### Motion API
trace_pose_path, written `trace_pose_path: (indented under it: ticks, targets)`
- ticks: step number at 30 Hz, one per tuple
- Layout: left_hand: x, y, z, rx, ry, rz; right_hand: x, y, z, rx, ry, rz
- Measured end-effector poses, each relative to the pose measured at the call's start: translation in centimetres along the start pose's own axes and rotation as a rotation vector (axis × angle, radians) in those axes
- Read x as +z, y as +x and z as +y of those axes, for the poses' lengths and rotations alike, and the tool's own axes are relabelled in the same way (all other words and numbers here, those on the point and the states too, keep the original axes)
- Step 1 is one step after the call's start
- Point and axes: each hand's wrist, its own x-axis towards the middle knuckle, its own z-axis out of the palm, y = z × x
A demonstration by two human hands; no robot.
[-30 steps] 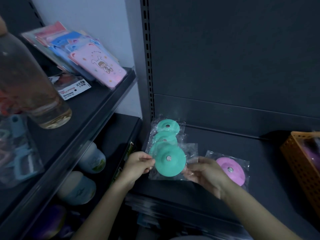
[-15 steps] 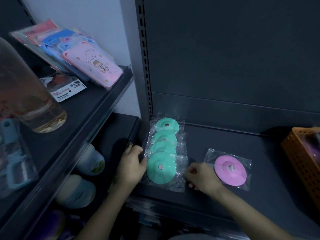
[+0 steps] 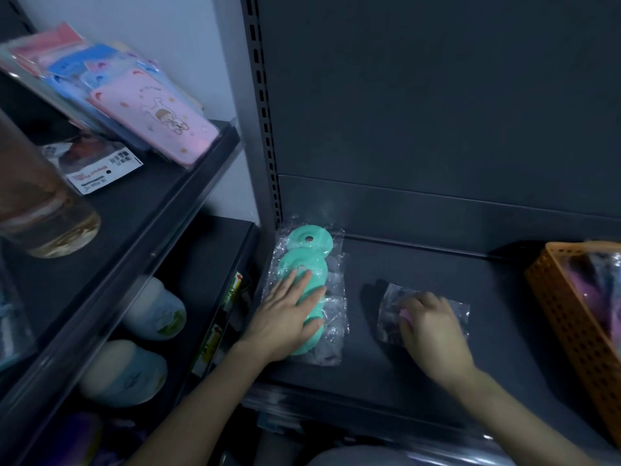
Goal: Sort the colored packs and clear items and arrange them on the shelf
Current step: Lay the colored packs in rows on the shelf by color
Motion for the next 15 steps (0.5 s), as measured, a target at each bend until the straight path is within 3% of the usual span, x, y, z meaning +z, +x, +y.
trace_pose_path:
  ticks: [6,15]
  targets:
    - [-0.8,1.2,0.3,-0.008,-0.140,0.113,1.6,-1.3,2.7,0.047,-0.169,-0.103]
    - [-1.3,4.6,-0.1,-0.025,-0.191,0.102,2.9,3.9,3.0,-0.045,-0.177,-0.097]
